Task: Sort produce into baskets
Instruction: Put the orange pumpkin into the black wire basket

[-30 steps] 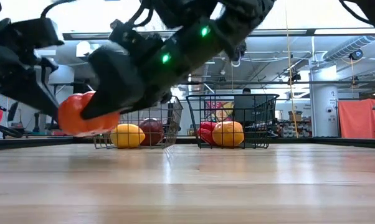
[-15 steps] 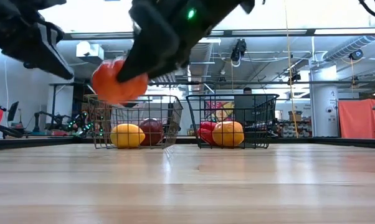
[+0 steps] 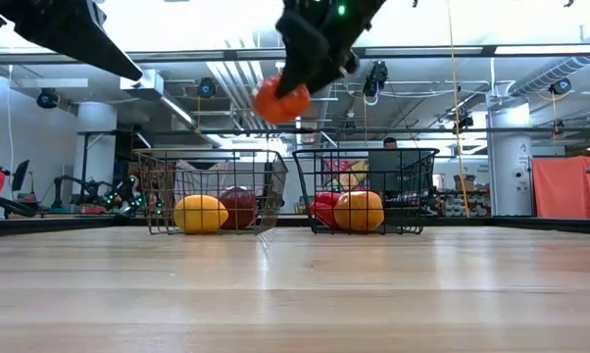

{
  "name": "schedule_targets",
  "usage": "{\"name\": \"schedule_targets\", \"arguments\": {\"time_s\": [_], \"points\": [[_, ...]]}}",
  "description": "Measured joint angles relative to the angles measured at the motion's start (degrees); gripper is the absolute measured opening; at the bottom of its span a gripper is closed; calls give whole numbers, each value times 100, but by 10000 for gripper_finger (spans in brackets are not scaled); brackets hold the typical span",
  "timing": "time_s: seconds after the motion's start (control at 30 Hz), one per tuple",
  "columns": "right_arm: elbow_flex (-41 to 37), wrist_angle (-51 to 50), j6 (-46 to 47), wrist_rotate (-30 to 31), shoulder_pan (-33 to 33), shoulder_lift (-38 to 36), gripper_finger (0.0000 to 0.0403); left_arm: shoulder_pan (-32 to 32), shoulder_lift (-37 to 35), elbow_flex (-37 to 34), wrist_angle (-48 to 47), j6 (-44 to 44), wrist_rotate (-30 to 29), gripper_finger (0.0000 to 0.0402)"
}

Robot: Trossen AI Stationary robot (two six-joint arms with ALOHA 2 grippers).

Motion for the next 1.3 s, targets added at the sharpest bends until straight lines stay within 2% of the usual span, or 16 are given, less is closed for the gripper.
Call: {"name": "schedule_targets", "arguments": {"time_s": [0.1, 0.27, 0.5, 0.83, 1.1, 1.3], "points": [[-2, -330, 629, -2, -505, -85, 302, 0, 83, 0, 38, -321, -225, 0], [-1, -927, 1624, -13, -1331, -84, 307, -4, 182, 0, 59, -436, -263, 0], [-2, -1383, 2240, -20, -2039, 56, 309, -4, 196, 0, 67, -438, -265, 0], [-2, -1594, 2494, 6, -2195, 403, 312, -4, 196, 0, 72, -438, -270, 0], [-7, -1752, 2551, 427, -2231, 656, 316, -4, 196, 0, 75, -440, -270, 0], [-9, -1752, 2610, 477, -2253, 782, 314, -4, 196, 0, 73, -440, -270, 0]]}}
